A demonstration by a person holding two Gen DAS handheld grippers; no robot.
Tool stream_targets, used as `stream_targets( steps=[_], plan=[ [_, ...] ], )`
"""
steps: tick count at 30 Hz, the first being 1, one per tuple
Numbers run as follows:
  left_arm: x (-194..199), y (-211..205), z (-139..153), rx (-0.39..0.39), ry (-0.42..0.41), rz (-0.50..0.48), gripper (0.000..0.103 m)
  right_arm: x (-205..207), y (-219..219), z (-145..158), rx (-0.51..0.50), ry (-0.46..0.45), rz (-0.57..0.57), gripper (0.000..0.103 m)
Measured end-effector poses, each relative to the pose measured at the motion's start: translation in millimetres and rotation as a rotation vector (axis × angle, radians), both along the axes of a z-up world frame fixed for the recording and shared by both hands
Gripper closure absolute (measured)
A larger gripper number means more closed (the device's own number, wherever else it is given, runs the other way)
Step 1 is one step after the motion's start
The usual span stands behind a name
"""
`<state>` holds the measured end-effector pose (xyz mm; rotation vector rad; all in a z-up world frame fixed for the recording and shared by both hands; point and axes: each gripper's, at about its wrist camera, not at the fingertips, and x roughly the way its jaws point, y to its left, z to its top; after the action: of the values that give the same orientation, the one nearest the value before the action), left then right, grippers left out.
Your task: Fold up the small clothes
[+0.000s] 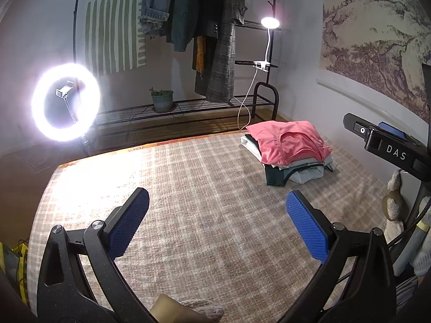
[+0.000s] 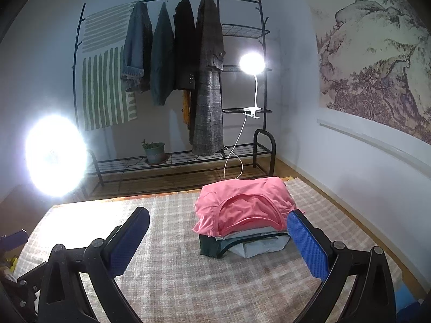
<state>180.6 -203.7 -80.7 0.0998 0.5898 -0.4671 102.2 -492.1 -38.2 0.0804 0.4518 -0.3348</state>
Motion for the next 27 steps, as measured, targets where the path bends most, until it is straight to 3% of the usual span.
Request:
stream_targets(
  steps=[27],
  plan=[
    [-0.8,5.1,0.7,-0.007,-0.01,0.004,0.0,4.1,-5.0,-3.6,0.024,0.003,-0.006,0.0]
  ],
)
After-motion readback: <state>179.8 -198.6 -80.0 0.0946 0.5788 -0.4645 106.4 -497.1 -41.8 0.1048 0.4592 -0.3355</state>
